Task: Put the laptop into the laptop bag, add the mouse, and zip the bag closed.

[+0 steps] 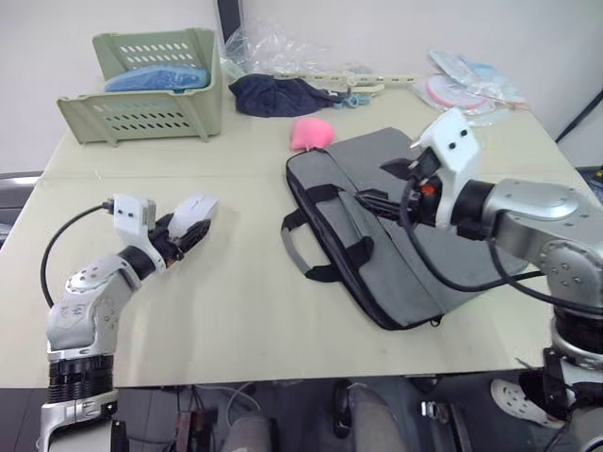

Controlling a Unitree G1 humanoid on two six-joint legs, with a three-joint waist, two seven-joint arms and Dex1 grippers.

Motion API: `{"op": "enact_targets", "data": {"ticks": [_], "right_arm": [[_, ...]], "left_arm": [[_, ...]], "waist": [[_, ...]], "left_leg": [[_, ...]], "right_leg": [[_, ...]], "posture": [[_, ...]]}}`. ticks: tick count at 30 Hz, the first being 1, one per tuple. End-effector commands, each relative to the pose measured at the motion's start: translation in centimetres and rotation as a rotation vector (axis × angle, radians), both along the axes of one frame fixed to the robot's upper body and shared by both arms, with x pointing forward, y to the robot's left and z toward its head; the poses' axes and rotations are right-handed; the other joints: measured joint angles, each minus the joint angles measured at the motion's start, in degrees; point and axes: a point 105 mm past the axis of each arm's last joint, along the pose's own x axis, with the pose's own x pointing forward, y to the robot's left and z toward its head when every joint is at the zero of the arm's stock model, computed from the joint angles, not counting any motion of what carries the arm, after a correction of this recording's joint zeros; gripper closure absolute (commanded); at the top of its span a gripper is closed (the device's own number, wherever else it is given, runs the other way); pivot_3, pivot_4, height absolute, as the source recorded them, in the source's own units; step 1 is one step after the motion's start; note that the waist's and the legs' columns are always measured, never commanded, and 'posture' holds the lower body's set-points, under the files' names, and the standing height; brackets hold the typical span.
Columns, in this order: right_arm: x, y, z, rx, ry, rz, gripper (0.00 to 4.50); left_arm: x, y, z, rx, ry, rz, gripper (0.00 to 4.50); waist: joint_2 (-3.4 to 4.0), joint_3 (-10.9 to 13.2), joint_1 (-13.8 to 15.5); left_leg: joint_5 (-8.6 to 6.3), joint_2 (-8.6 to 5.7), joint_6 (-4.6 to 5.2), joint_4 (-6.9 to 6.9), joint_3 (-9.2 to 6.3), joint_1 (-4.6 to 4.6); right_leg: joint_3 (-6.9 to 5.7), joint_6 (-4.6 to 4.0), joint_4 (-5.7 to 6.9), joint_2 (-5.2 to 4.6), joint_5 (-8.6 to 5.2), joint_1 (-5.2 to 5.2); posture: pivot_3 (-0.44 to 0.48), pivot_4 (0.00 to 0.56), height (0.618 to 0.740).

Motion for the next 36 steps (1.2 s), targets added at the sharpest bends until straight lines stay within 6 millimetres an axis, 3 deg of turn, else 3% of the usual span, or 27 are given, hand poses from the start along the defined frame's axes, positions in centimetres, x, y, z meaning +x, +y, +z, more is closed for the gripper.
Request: {"op": "enact_targets", "data": {"ticks": [1,7,18,36], "right_arm": [[0.2,1.3,-1.5,0.012,-0.020,-0.100,0.96],[0.6,2.4,-4.2,0.001,0.009,-0.187,0.96],[1.1,4.5,-6.7,-0.021,-0.005,-0.211,0.96],[1.9,5.3,-7.7,-0.084,-0.039,-0.203,0.96]], "left_arm": [[-1.7,-0.8,2.8,-0.029,-0.046,-0.108,1.69],[-3.3,-2.1,3.0,-0.028,-0.025,-0.231,1.69],[-4.5,-3.5,3.2,-0.023,0.013,-0.373,1.69],[-3.8,-4.3,3.2,-0.019,0.018,-0.394,1.69]], "waist": [[0.01,0.00,-0.06],[0.02,0.00,-0.21],[0.05,0.01,-0.44],[0.06,0.02,-1.76]], "left_leg": [[0.00,0.00,0.00,-0.01,0.01,0.01],[0.00,0.03,-0.01,-0.05,0.03,0.02],[-0.01,0.01,-0.03,-0.14,0.05,0.07],[-0.01,0.02,-0.03,-0.21,0.05,0.08]], "right_leg": [[0.00,0.00,0.00,0.01,0.00,0.00],[0.02,-0.01,-0.01,0.09,-0.01,-0.02],[0.03,-0.04,-0.07,0.15,-0.02,-0.03],[0.04,-0.04,-0.10,0.16,-0.02,-0.03]], "posture": [[0.000,0.150,0.740],[0.000,0.150,0.740],[0.000,0.150,0.740],[0.000,0.150,0.740]]}}
